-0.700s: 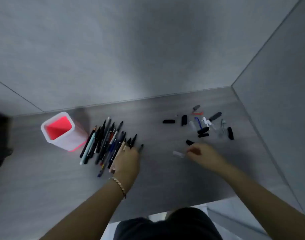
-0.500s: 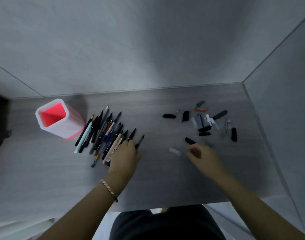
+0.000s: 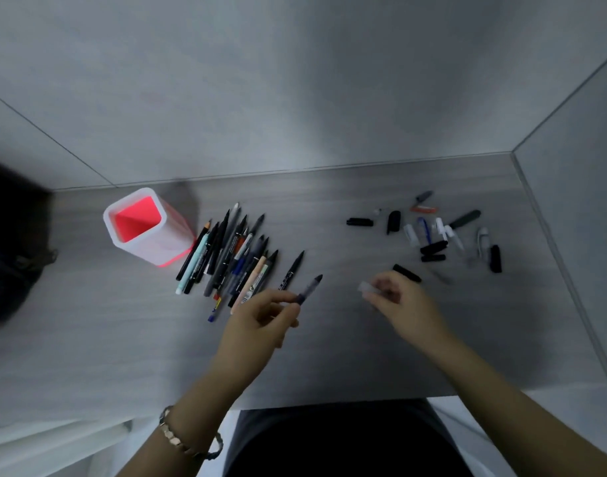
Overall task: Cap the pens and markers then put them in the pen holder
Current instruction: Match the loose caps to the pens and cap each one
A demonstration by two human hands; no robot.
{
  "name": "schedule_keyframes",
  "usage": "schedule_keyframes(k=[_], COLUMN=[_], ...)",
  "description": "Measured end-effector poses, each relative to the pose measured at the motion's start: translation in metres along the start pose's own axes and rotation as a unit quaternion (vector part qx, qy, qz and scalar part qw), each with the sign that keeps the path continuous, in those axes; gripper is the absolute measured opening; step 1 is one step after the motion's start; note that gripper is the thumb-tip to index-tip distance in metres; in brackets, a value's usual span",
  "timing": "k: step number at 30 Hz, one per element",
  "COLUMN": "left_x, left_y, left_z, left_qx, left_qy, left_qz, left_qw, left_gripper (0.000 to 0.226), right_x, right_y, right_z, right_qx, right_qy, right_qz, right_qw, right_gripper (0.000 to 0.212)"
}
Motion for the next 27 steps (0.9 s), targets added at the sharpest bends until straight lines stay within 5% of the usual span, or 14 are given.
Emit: schedule_keyframes(k=[5, 27], left_x=[0.002, 0.007], left_y=[0.000, -0.011], left_z=[0.015, 0.025], left_qx=[-0.050, -0.213], left_qy=[0.041, 0.158], left_qz=[-0.055, -0.028], left_qw=[0.996, 0.964], left_gripper=[0.021, 0.030], right_x=[0.025, 0.041], right_y=[-0.007, -0.003], right_z=[-0.060, -0.076], right_qx=[-0.091, -0.052], right_qy=[-0.097, -0.086], right_qz=[-0.042, -0.014], right_qw=[0.990, 0.995], right_gripper=[0.021, 0.021])
Point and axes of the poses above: each hand's wrist, its own x-axis away from the middle knuckle, its own y-axis out of the palm, z = x × y, the point moved 5 cm from there along -x, towards the middle knuckle, and after that the axes turned 11 degrees about -z, right-handed, at the moved point
